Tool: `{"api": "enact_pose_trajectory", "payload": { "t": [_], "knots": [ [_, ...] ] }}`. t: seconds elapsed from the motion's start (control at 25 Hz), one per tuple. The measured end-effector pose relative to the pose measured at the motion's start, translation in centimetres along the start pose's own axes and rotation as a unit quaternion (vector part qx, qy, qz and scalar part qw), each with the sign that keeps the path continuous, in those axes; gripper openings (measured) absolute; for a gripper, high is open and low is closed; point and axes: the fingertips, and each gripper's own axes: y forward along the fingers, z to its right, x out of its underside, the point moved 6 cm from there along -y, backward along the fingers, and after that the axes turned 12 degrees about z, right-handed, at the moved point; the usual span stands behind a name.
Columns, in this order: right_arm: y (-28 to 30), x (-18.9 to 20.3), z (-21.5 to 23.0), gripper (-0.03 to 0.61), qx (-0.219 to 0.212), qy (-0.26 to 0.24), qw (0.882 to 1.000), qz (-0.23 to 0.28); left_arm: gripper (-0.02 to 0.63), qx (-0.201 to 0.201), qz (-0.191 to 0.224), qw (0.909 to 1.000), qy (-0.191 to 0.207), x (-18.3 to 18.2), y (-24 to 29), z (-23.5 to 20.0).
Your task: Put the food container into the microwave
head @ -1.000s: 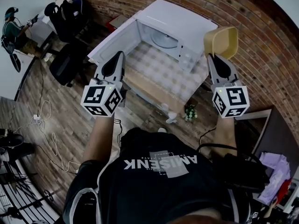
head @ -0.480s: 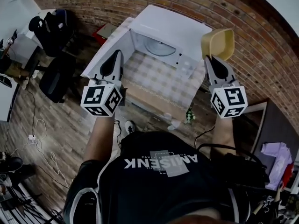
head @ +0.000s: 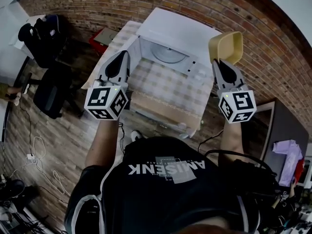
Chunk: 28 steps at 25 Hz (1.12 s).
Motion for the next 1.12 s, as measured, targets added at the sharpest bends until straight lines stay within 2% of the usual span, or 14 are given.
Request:
{"api": "enact_pose_trajectory", "payload": {
  "t": [0.2,0.4,0.6,0.76,0.88,1.12],
  "knots": [
    [2.0,-0.4,-2.9,0.052,-0.007,-0.006,1.0,-0.001,0.012,0.019,-0.006,0.9996,0.022,0.5,0.1,-2.3],
    [4.0,-0.6,-5.8,0.052,-0.015,-0.009,1.0,-0.007,0.012,0.032,-0.007,0.9994,0.006,0.3,0.4,-4.9],
    [5.6,-0.8,-9.4,0.052,-0.043,-0.017,0.999,-0.014,0.012,0.03,-0.01,0.9995,-0.008,0.2,-0.1,-8.1],
    [6.7,-1.0,-12.1,0.052,-0.051,-0.018,0.998,-0.017,0.012,0.047,-0.001,0.9988,-0.015,0.2,-0.6,-9.8],
    [7.6,-0.6,-14.1,0.052,-0.07,-0.016,0.997,-0.023,0.012,0.051,-0.009,0.9986,-0.014,0.5,-1.2,-10.8],
    [9.5,1.1,-16.5,0.052,-0.136,0.0,0.99,-0.028,0.012,0.03,-0.015,0.9994,-0.014,0.8,-1.0,-12.6]
  ]
}}
